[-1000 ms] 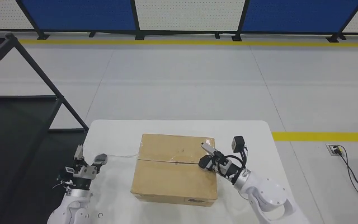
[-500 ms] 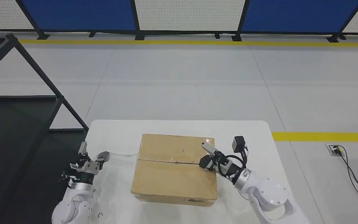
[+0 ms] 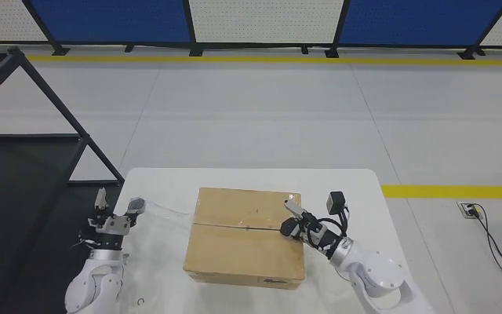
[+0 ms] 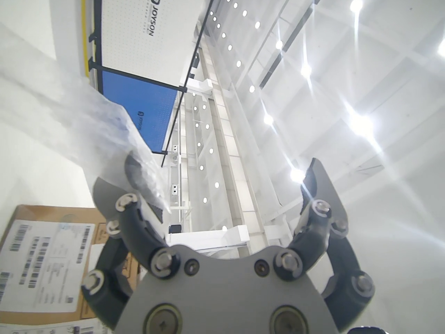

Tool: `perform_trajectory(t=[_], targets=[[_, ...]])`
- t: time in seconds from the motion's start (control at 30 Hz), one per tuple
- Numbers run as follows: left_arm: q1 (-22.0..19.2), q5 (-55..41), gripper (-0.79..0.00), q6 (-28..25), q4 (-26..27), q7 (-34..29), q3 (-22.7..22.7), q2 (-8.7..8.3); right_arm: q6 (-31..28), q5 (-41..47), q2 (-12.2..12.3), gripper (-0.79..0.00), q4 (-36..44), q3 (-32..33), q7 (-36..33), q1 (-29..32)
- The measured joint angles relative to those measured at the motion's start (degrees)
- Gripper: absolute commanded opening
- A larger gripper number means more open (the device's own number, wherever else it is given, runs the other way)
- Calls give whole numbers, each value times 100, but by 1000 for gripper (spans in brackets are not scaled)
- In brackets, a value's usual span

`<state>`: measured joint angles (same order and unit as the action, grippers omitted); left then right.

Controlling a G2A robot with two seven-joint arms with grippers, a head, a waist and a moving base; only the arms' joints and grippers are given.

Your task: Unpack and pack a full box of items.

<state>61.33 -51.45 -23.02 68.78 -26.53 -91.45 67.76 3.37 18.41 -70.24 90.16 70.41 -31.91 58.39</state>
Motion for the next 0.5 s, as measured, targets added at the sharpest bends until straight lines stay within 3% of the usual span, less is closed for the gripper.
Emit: perform_trajectory(t=[0.27,0.5], targets=[[445,157,0,-146,1267,-147,-152,-4,39,-3,-20,0,-24,-59,49,-48],[659,451,0,-128,2205,-137,-11,23,24,12,-27,0,-28,-52,66,-25]])
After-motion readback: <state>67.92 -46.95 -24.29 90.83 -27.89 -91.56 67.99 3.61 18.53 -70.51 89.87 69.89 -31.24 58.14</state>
